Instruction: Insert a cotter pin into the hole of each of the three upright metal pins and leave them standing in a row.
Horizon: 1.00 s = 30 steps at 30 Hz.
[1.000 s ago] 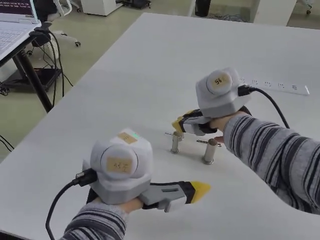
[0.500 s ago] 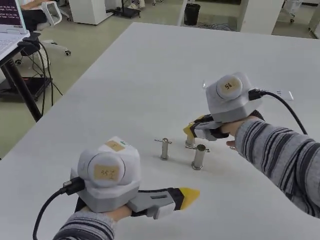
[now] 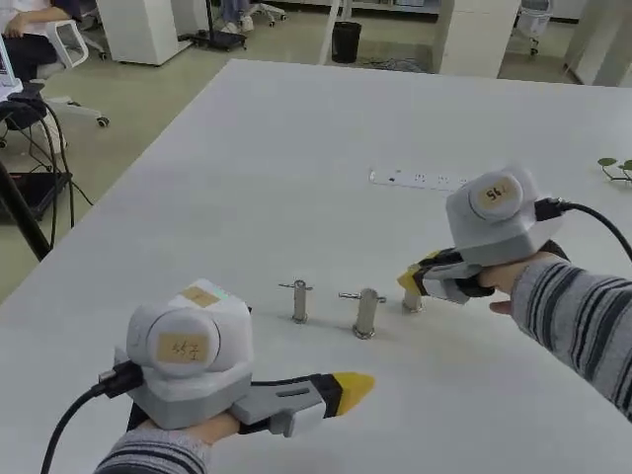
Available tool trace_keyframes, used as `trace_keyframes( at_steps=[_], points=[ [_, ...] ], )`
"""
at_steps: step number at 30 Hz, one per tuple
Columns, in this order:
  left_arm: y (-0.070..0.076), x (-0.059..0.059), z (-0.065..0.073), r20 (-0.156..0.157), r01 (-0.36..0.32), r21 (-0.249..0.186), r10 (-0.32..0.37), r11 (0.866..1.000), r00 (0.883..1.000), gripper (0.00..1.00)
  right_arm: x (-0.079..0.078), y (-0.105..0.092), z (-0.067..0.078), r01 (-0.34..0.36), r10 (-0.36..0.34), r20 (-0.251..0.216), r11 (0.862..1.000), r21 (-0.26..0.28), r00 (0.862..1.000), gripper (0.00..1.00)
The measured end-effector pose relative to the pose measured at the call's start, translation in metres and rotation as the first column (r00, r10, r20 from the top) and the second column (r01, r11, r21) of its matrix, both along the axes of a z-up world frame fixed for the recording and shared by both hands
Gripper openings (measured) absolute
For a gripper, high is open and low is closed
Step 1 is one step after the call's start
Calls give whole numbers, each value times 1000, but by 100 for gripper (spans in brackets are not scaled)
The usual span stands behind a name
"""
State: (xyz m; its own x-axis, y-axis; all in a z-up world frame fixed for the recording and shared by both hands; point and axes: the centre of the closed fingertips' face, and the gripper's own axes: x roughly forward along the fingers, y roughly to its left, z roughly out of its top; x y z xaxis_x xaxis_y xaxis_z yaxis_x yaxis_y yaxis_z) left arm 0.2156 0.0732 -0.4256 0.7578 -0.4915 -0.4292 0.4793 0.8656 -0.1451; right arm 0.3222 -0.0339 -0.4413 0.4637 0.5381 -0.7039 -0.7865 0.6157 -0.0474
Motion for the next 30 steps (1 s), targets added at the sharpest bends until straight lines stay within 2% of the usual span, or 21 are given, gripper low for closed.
trace_keyframes(
  at_steps=[6,8,10,14,20,30],
  points=[
    [0,0,1,1,1,3,-1,1000,1000,95,-20,-13,-1,-5,5,-12,1000,-19,1000,8],
    [0,0,0,2,5,15,-5,1000,1000,96,-17,-20,-3,-6,6,-21,1000,-18,1000,8],
    [0,0,0,3,4,13,-4,1000,1000,96,-26,-20,-3,-6,6,-30,1000,-14,1000,8],
    [0,1,0,7,7,23,-8,1000,1000,96,-42,-15,0,-12,12,-44,1000,6,999,8],
    [-1,0,2,12,7,16,-7,1000,1000,96,-59,-3,3,-49,50,-37,999,15,998,8],
    [-3,-1,1,14,17,20,-17,1000,1000,96,-72,19,1,-73,75,-46,996,51,996,8]
  ],
)
